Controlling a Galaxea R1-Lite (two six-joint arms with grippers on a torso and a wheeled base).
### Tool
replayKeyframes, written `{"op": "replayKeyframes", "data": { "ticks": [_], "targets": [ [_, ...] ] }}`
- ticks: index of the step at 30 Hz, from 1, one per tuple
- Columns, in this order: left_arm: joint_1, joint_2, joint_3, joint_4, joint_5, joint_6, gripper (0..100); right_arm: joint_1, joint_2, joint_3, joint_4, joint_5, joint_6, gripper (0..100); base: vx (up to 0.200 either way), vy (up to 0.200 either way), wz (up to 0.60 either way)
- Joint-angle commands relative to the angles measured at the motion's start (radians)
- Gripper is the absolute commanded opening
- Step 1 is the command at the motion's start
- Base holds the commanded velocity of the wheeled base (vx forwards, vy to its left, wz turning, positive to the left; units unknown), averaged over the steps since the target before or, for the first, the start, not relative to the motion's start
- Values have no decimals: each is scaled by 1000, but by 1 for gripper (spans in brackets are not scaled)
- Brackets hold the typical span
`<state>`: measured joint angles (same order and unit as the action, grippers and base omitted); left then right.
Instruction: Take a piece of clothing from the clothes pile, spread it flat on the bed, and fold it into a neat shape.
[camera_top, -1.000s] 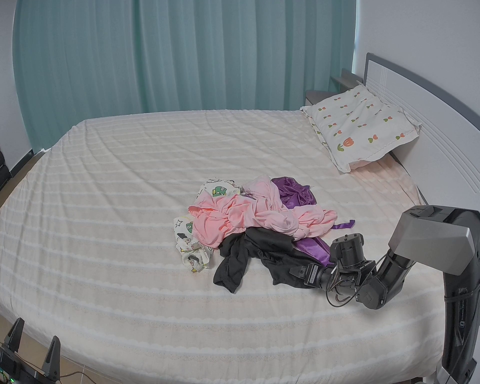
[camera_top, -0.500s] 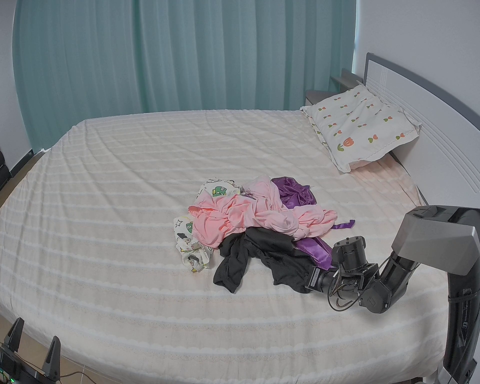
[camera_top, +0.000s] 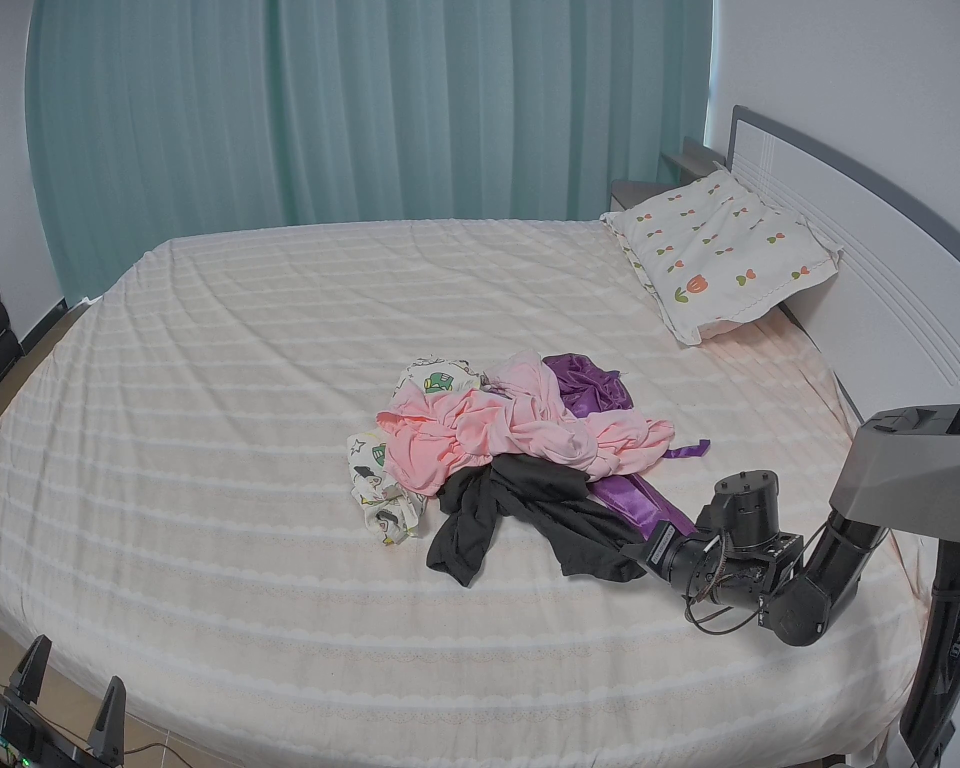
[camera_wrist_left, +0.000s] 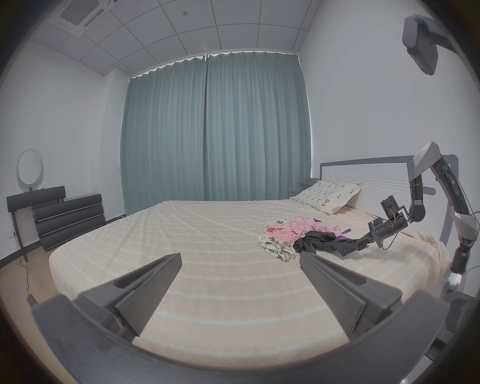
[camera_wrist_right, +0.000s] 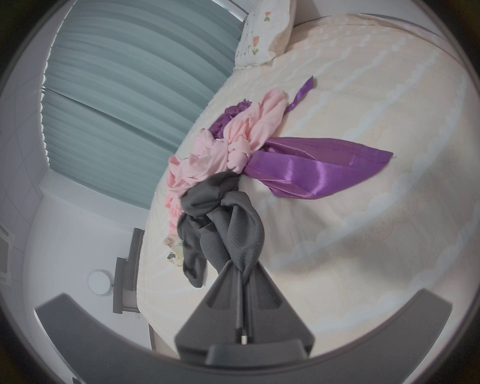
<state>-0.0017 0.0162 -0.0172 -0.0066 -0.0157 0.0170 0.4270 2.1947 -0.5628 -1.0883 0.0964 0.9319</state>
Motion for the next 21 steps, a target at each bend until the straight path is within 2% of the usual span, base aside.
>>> {"op": "replayKeyframes", "data": {
  "ticks": [1, 3, 4, 5, 6, 7, 8, 10, 12, 13, 15, 17, 18, 21],
  "targets": [
    [0, -2, 17, -3, -12, -2, 100, 2, -46, 67, -50, 11, 10, 0, 0, 0, 0],
    [-1, 11, -10, -19, -18, -14, 100, 2, -46, 73, -51, 11, 11, 0, 0, 0, 0],
    [-1, 47, -99, -50, -18, -51, 100, 2, -44, 75, -51, 11, 11, 0, 0, 0, 0],
    [-1, 65, -132, -56, -18, -69, 100, 2, -44, 76, -51, 13, 11, 0, 0, 0, 0],
    [0, 192, -260, -67, -16, -169, 100, 2, -43, 73, -51, 13, 13, 0, 0, 0, 0],
    [2, 205, -263, -67, -18, -175, 100, 2, -43, 73, -51, 13, 13, 0, 0, 0, 0],
    [14, 321, -256, -66, -43, -135, 100, 6, -35, 67, -51, 13, 13, 0, 0, 0, 0],
    [-3, 415, -207, -59, -82, -43, 100, 6, -35, 73, -53, 13, 13, 0, 0, 0, 0],
    [-18, 479, -173, -75, -115, -32, 100, 6, -38, 75, -53, 13, 13, 0, 0, 0, 0],
    [-57, 567, -155, -92, -162, -48, 100, 6, -43, 76, -53, 13, 13, 0, 0, 0, 0],
    [-116, 686, -156, -105, -188, -75, 100, 6, -44, 78, -53, 13, 13, 0, 0, 0, 0],
    [-126, 705, -158, -107, -188, -81, 100, 6, -44, 78, -53, 13, 13, 0, 0, 0, 0],
    [-231, 884, -171, -181, -188, -144, 100, 6, -46, 78, -53, 13, 13, 0, 0, 0, 0],
    [-330, 1125, -171, -349, -184, -250, 100, 6, -53, 78, -55, 13, 11, 0, 0, 0, 0]
  ]
}}
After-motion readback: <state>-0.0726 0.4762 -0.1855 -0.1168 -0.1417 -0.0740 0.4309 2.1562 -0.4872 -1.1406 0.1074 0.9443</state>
